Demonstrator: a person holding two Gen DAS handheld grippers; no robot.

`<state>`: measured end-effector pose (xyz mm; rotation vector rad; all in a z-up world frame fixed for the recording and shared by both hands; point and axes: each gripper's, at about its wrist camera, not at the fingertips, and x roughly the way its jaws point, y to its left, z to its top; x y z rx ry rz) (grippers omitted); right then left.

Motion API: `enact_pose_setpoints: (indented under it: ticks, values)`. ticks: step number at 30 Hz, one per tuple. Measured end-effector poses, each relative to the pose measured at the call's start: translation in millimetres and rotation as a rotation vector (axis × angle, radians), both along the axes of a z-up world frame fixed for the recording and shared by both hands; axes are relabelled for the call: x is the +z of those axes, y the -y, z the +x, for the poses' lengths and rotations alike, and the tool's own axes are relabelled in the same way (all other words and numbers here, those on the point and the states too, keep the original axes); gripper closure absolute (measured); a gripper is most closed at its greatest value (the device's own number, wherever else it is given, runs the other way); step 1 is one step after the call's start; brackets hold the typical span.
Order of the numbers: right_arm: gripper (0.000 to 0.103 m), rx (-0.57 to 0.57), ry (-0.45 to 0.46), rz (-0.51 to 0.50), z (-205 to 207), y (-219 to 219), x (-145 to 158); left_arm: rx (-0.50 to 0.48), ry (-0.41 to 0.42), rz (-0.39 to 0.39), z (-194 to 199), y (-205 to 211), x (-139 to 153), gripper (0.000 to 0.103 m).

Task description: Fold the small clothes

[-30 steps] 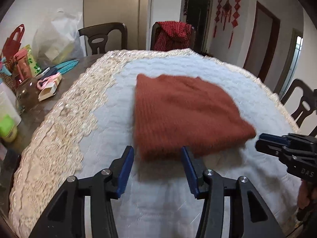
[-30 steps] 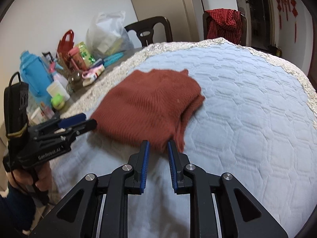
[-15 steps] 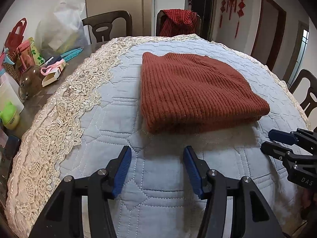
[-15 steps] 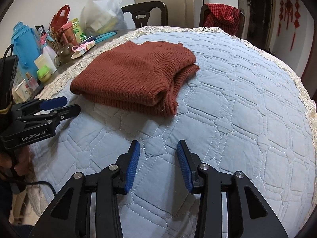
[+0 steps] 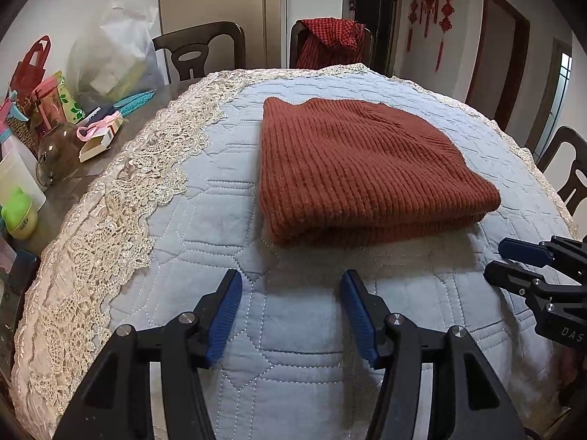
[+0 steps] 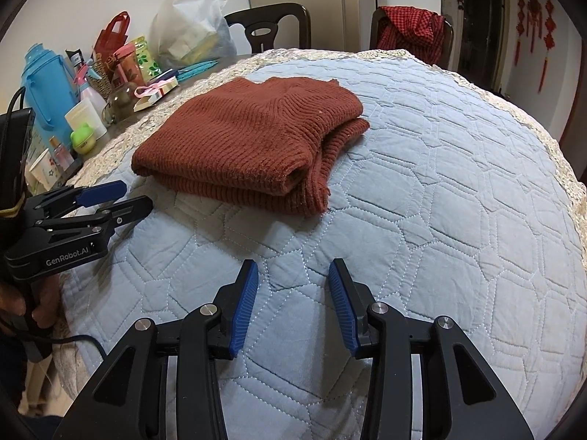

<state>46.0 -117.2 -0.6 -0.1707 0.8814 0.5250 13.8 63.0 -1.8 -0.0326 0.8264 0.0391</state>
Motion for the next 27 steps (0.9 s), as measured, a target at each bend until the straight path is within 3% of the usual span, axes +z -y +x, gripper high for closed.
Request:
enact_pose_setpoints:
  ticks: [27]
  values:
    - [0.061, 0.0, 0.001, 0.001, -0.5, -0.5, -0.4, 0.001, 0.0, 0.002, 0.0, 0.5, -0.5, 0.042]
